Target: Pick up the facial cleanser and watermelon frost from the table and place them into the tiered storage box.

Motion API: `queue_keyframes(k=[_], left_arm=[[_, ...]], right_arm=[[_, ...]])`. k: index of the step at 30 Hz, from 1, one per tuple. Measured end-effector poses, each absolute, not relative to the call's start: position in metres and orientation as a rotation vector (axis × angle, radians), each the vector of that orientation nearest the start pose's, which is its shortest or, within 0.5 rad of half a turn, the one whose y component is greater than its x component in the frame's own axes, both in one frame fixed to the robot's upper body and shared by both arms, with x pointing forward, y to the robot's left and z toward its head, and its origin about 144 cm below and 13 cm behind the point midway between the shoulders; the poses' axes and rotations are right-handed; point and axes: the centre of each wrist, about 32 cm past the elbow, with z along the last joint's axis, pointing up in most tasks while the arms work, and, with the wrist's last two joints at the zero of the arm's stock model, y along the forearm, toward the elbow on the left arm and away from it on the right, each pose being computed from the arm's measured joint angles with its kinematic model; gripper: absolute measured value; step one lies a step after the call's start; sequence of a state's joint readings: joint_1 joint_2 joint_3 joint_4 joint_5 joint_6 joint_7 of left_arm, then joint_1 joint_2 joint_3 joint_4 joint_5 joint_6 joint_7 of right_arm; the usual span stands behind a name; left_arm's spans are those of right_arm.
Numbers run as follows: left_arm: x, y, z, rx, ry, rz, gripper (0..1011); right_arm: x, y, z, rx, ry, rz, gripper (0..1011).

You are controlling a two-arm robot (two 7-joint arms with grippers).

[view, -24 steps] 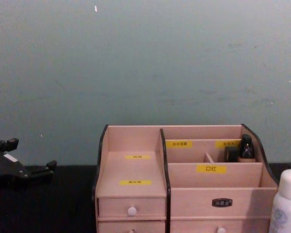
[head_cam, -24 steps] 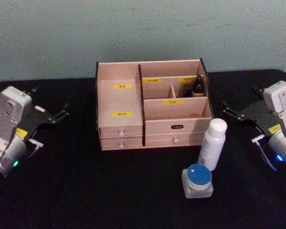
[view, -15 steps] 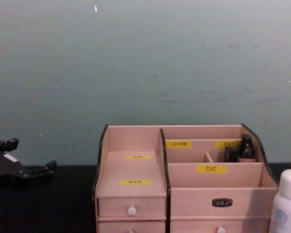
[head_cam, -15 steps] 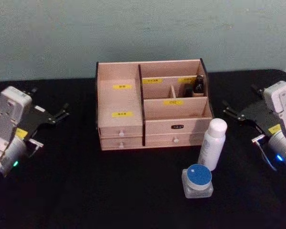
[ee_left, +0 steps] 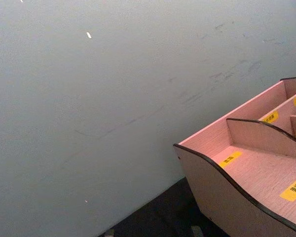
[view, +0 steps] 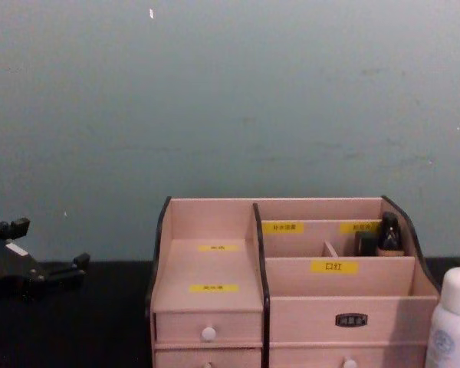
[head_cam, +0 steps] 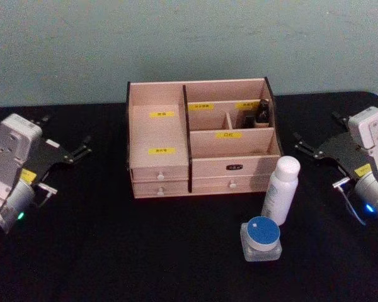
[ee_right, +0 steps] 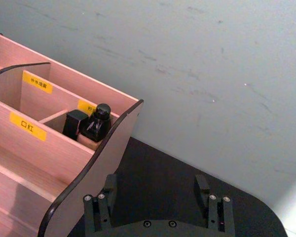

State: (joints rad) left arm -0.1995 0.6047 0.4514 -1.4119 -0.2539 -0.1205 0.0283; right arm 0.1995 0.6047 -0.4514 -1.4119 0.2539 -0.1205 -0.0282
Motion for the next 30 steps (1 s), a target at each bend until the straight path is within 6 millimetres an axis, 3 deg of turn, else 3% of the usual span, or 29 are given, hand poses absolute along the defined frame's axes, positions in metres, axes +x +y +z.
queue_keyframes(k=[30], left_arm=[[0.4886,0.3097,1.1397,0.305,-0.285,1.248,1001]], right_arm=[[0.4886,-0.3097,1.1398,-0.305,-0.285,-1.248,1000]])
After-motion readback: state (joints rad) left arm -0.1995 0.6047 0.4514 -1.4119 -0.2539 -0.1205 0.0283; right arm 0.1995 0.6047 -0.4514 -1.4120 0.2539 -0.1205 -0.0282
